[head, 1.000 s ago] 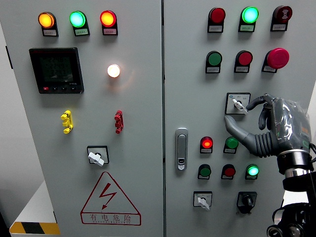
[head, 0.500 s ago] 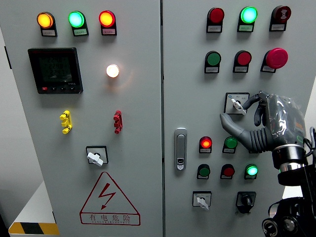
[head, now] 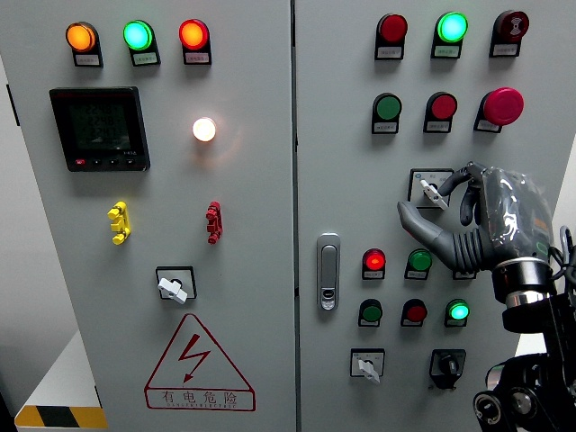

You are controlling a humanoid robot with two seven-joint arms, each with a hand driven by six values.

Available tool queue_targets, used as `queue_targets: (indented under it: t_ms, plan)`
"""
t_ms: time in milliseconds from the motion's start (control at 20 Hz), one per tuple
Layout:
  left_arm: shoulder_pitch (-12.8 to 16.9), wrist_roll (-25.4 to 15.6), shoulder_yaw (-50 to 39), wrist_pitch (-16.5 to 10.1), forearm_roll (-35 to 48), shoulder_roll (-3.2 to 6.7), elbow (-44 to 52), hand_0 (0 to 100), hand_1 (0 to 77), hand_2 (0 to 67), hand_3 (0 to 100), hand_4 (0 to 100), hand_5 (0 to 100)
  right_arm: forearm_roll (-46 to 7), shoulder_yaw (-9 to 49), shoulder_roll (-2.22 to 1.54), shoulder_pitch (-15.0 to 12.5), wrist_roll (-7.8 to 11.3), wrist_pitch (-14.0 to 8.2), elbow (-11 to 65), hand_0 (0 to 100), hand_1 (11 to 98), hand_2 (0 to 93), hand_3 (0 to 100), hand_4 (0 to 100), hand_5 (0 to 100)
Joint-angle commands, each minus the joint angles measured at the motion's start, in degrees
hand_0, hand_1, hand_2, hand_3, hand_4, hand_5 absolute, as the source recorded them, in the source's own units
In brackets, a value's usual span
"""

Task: Rotate and turn off gray switch
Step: 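Close the right hand's fingers around the white switch knob, then twist the white switch knob with the right hand to turn it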

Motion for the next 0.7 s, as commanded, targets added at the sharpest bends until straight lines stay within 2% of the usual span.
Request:
queue_targets:
  t_ms: [0, 400, 450, 500, 550, 650]
  plan:
    - [0.00, 0.01, 0.00, 0.00, 0.00, 0.01, 0.00, 0, 0.0, 12.6, 18, 9, 12, -0.60, 0.04, -0.01, -0.15, -0.02, -0.03, 0.00, 0, 42.9, 62.2, 100, 100, 100]
    - [0.00, 0.01, 0.00, 0.00, 0.00, 0.01, 0.00, 0, 0.0, 12.7, 18, 9, 12, -2.35, 0.13, -0.01, -0.15, -0.02, -0.03, -0.44, 0, 43.5, 63.8, 100, 100, 100]
    - [0.00, 0.01, 0.00, 0.00, 0.00, 0.01, 0.00, 0, 0.0, 12.7, 18, 9, 12, -2.62, 0.13, -0.01, -0.15, -0.02, -0.03, -0.61, 11, 44.0, 64.0, 100, 100, 100]
    - [0.00, 0.01, 0.00, 0.00, 0.00, 0.01, 0.00, 0, 0.0, 12.7, 18, 9, 12, -2.62, 0.13, -0.01, -0.15, -0.02, -0.03, -0.61, 11, 44.0, 64.0, 100, 100, 100]
    - [0.00, -0.08, 0.00, 0.00, 0.00, 0.01, 0.00, 0, 0.0, 12.6, 18, 9, 12, -2.71, 0.13, -0.01, -0.06, -0.02, -0.03, -0.61, 20, 43.3, 64.4, 100, 100, 100]
    - [0.00, 0.01, 0.00, 0.00, 0.00, 0.01, 0.00, 0, 0.0, 12.7, 18, 9, 12, -2.71, 0.13, -0.01, -0.06, -0.02, -0.03, -0.70, 32, 44.9, 64.5, 100, 100, 100]
